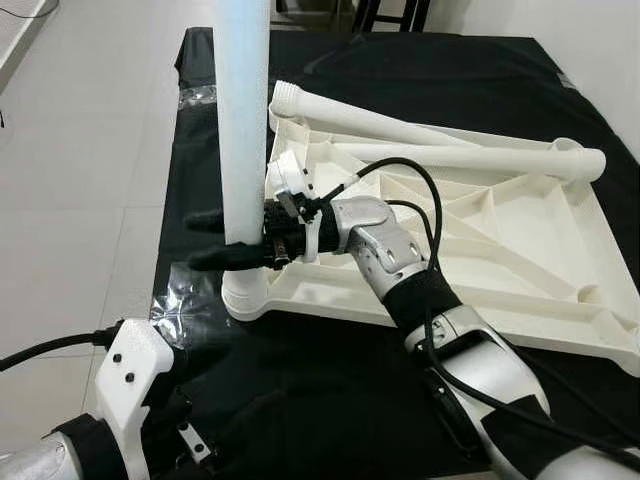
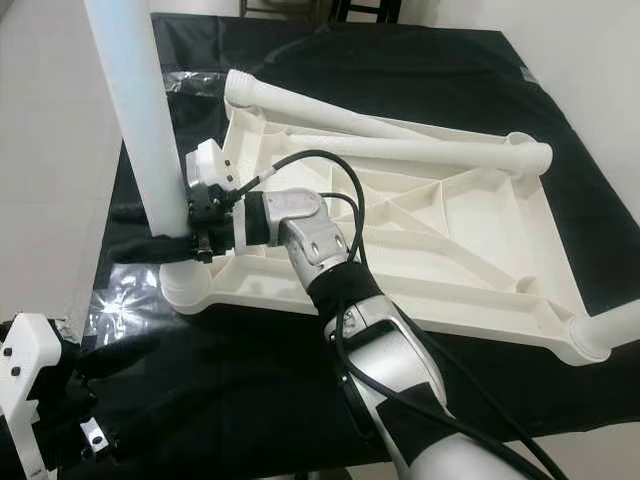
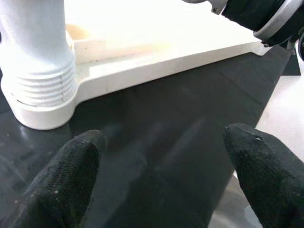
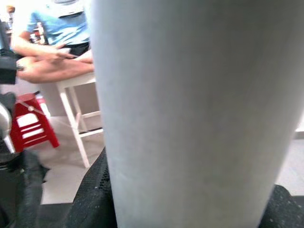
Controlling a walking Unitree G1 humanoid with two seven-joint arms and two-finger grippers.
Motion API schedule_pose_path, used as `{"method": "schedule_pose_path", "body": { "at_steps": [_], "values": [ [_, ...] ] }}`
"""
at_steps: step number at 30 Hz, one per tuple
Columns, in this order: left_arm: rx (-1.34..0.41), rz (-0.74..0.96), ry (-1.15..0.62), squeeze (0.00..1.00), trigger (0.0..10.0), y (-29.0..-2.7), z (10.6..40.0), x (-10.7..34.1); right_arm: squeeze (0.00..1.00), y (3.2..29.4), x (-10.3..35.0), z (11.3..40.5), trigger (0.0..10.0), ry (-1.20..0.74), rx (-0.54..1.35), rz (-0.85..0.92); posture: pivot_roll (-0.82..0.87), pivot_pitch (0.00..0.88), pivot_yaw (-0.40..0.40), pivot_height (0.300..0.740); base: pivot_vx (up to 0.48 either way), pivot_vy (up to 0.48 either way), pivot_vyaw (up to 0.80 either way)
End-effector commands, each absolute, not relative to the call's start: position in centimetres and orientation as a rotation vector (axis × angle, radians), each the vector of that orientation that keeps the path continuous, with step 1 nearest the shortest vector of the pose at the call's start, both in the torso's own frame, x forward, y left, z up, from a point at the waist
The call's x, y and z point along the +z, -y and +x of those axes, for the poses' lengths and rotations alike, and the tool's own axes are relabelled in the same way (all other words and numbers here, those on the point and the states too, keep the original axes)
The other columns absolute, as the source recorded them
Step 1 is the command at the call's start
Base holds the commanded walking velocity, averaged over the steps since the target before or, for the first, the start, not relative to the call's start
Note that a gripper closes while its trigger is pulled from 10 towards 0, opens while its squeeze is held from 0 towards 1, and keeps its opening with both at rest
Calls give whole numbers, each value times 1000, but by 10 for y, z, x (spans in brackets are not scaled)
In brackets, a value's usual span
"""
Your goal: Building children table
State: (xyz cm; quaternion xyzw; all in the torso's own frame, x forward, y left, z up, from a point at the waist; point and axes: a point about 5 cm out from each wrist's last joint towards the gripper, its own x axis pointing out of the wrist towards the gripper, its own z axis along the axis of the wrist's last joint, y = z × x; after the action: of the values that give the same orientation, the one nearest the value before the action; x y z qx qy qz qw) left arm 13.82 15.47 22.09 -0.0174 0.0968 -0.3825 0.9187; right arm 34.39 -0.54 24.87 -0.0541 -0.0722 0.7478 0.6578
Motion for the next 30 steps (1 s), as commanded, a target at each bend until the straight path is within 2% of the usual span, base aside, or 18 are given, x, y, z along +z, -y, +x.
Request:
{"method": "schedule_pose_path", "body": {
  "at_steps": [1, 3, 8, 11, 14, 21, 23, 30],
  "values": [
    [-818, -25, -214, 0, 10000, -151, 133, 222, 0, 30, 176, 345, 10000, -155, 1613, -97, 161, 380, -116, 740, 0, 0, 0],
    [-817, -24, -213, 0, 10000, -151, 134, 222, 0, 34, 177, 339, 10000, -85, 1684, -141, 162, 378, -117, 740, 0, 0, 0],
    [-816, -23, -213, 0, 10000, -151, 134, 222, 0, 39, 174, 334, 10000, -60, 1745, -214, 163, 377, -115, 740, 0, 0, 0],
    [-816, -21, -213, 0, 10000, -151, 134, 222, 0, 43, 170, 330, 10000, -67, 1792, -369, 162, 373, -112, 740, 0, 0, 0],
    [-816, -21, -213, 0, 10000, -151, 134, 222, 0, 43, 170, 330, 10000, -67, 1792, -369, 162, 373, -112, 740, 0, 0, 0],
    [-819, -23, -215, 0, 10000, -150, 133, 221, 0, 48, 168, 332, 10000, -185, 1832, -556, 159, 364, -116, 740, 0, 0, 0],
    [-819, -23, -215, 0, 10000, -150, 133, 221, 0, 48, 168, 332, 10000, -185, 1832, -556, 159, 364, -116, 740, 0, 0, 0],
    [-822, -26, -214, 0, 10000, -150, 133, 220, 0, 55, 173, 336, 10000, -248, 1877, -737, 158, 355, -118, 740, 0, 0, 0]
  ]
}}
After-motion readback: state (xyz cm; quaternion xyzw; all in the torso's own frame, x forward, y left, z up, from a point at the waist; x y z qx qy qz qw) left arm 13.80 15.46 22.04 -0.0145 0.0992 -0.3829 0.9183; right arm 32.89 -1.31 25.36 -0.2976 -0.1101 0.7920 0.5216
